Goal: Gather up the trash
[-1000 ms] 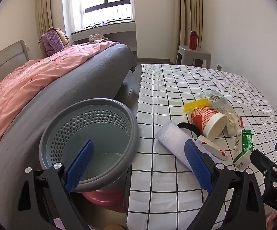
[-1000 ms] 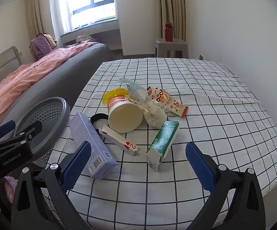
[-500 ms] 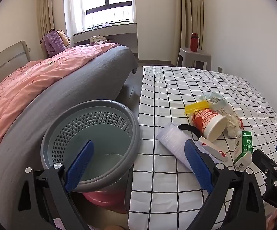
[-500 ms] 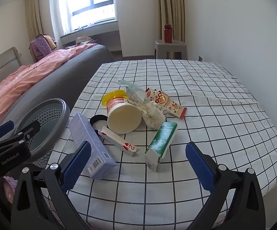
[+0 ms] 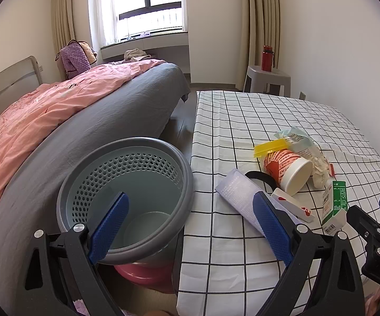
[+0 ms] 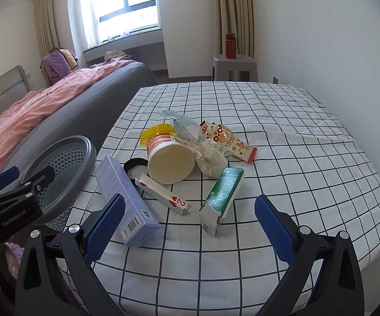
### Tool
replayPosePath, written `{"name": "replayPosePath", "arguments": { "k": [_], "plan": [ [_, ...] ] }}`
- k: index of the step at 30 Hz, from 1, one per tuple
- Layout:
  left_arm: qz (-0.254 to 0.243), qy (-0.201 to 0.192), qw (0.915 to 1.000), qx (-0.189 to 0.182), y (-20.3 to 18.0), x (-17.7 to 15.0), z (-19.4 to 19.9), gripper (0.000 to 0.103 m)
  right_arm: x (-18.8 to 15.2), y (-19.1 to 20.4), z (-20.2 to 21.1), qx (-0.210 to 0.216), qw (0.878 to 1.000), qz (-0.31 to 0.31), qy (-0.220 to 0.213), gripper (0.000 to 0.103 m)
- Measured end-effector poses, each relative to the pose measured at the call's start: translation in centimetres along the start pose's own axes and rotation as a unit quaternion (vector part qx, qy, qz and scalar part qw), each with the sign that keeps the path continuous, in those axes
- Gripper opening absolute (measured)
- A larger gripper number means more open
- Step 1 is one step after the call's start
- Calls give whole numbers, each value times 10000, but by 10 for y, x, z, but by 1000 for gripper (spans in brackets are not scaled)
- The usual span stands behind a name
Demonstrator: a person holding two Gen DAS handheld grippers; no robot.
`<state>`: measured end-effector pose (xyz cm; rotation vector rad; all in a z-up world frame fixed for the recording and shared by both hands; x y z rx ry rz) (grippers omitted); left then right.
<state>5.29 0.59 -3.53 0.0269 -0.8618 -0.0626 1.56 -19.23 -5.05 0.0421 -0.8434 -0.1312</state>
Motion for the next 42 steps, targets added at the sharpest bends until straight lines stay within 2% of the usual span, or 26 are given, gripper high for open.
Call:
{"name": "replayPosePath", "arguments": {
  "k": [42],
  "plan": [
    [-3, -38, 10000, 21, 1, -2, -1, 91, 2, -3, 2, 12, 10000, -32, -50, 97]
  ]
}}
Point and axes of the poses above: each gripper's, at about its wrist camera, not at the fingertips, and z roughly against the way its jaws point, y to its left, x to its top, the point moved 7 cm from there along -z, roughly the way its jaws point, and after that the axes turned 1 degree about -x, right-handed, at the moved point
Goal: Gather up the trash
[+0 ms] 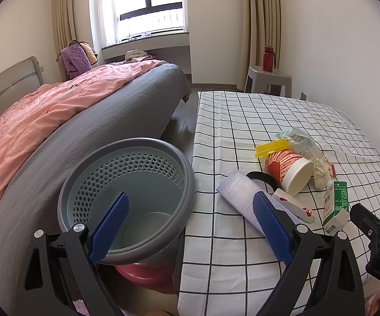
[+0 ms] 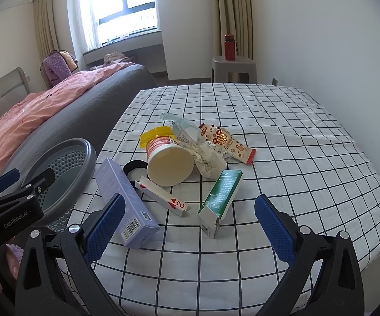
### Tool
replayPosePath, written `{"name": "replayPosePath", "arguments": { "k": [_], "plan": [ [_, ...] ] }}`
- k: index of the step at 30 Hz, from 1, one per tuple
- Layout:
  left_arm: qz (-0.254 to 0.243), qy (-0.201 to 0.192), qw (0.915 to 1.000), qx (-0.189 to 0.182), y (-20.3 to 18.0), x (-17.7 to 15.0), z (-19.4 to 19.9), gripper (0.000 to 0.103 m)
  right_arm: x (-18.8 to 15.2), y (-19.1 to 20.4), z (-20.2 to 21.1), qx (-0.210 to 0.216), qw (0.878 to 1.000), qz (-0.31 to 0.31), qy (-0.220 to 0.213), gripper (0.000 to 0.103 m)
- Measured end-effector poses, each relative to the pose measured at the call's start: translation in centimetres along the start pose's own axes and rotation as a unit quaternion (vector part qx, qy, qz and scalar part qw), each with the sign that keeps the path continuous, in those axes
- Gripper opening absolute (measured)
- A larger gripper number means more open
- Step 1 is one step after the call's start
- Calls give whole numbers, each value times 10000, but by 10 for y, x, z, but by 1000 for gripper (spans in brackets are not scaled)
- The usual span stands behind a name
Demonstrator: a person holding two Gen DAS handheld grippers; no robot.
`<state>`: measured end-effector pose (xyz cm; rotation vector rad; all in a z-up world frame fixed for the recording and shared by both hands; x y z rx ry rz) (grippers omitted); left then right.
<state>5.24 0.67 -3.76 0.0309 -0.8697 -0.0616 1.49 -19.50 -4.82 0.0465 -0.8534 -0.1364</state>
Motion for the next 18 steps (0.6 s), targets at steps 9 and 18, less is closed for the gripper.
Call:
{"name": "replayPosePath", "arguments": {
  "k": [9, 18],
  "plan": [
    [0, -5, 10000, 3, 0, 0, 0, 91, 0, -1, 0, 0, 10000, -4, 6, 97],
    [1, 1, 10000, -4, 1, 0, 0, 91, 0, 0, -1, -12, 10000, 15, -10, 97]
  ]
}}
Point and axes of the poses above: each gripper's, at about its wrist camera, not at the fingertips, and z roughly against the way its jaws point, y to its left, x to its top, the point moved 7 cm from there along -z, roughly the way its jaws point, and after that the axes turned 1 degree about -x, right-handed, at the moved point
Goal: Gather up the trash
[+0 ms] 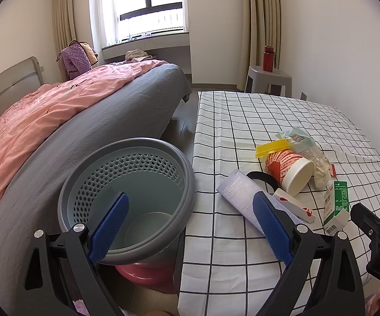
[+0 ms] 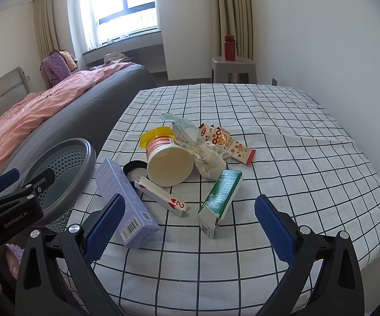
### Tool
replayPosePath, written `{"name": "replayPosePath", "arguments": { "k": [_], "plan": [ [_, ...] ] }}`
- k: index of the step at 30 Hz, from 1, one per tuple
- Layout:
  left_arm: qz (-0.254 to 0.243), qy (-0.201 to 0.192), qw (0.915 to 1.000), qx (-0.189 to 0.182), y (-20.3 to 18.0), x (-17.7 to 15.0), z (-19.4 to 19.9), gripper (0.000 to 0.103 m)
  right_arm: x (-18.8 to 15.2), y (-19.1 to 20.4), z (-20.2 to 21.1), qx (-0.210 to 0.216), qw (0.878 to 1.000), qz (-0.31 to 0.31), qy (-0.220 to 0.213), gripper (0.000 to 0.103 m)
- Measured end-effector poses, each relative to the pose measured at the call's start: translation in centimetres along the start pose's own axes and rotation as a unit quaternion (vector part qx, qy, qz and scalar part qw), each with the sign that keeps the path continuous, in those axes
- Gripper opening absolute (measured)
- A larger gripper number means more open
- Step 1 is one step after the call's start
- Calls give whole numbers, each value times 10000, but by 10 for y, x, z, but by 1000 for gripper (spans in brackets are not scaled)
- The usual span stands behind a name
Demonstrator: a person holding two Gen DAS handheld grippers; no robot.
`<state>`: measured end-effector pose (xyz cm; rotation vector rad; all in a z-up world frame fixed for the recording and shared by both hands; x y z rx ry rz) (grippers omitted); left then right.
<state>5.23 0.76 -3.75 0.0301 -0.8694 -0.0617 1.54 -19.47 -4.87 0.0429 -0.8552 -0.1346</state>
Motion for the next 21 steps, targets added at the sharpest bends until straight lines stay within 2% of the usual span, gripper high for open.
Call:
{"name": "replayPosePath", "arguments": {
  "k": [14, 21],
  "plan": [
    [21, 82, 10000, 36, 2, -4, -4, 91, -1, -4, -1, -11, 10000, -25, 70, 97],
    [181, 579, 9981, -46, -6, -19, -15, 91, 2, -23, 0, -80, 9997, -130, 179, 97]
  ]
}}
Point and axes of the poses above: each gripper's, at about its wrist camera, not at the fingertips, and z roughly against the way its jaws point, y to its left, x to its top, the point moved 7 cm from there along -z, roughly the way its jaws point, and after that the axes turned 1 degree about -x, right-handed, at the moved point
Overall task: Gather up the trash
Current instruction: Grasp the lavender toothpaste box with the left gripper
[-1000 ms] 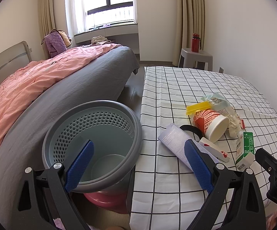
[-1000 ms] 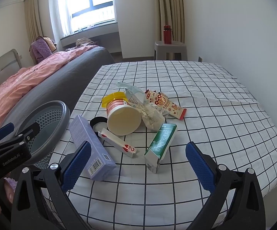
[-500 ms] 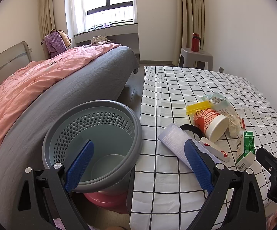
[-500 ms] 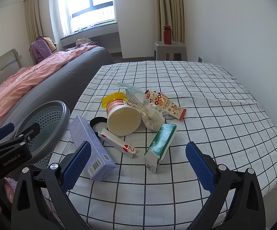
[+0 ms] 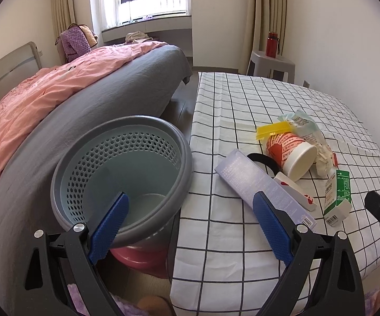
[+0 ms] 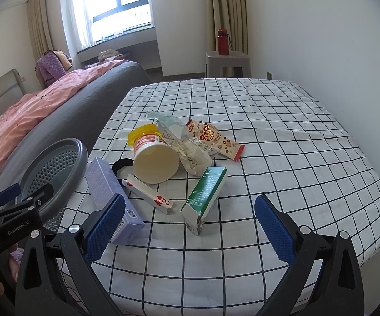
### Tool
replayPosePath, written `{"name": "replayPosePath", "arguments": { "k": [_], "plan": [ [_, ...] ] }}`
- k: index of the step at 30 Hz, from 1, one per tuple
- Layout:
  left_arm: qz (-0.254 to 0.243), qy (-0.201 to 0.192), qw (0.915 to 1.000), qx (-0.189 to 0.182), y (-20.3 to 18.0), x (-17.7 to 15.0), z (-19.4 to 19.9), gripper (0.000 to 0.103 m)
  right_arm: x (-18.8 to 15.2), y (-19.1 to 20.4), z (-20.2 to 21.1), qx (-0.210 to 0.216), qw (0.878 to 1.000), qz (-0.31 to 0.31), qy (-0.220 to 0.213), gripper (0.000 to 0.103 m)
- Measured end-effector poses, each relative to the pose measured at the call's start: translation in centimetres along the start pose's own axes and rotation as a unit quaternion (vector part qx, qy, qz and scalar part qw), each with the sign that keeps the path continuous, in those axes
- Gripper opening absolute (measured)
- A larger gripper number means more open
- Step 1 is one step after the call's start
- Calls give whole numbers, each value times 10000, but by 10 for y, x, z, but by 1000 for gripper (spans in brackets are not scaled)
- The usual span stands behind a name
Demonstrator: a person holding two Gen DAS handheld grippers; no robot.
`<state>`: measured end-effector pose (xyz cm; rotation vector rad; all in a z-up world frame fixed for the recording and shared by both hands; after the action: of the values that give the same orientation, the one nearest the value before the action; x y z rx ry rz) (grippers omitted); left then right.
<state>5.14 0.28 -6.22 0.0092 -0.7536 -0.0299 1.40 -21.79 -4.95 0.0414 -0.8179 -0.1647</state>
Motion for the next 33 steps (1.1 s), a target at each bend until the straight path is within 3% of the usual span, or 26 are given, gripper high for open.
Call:
{"name": "replayPosePath", "arguments": {
  "k": [9, 16, 24, 33],
  "plan": [
    [32, 493, 9979, -409, -52, -7, -16, 91, -1, -42, 4, -204, 9993, -245, 169, 97],
    [-2, 816, 9954, -505, -86, -11, -39, 91, -2, -71, -2, -18, 9965, -789, 273, 97],
    [-123, 1025, 9942, -294, -92, -23, -57, 91, -2, -75, -4, 195, 9942, -995, 352, 97],
    [-153, 1086, 9937, -239, -74, -33, -49, 91, -1, -74, -1, 238, 9945, -978, 286, 97]
  ]
}}
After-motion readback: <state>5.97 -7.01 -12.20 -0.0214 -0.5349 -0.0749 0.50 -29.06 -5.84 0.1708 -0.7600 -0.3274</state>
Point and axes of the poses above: each gripper's, at about its wrist camera, not at the fingertips, and z roughly against the way its jaws point, y to its left, x to its top, the point moved 7 cm from there along -z, roughly the way its jaws point, and after that the axes turned 1 degree about -x, right-handed, at the moved point
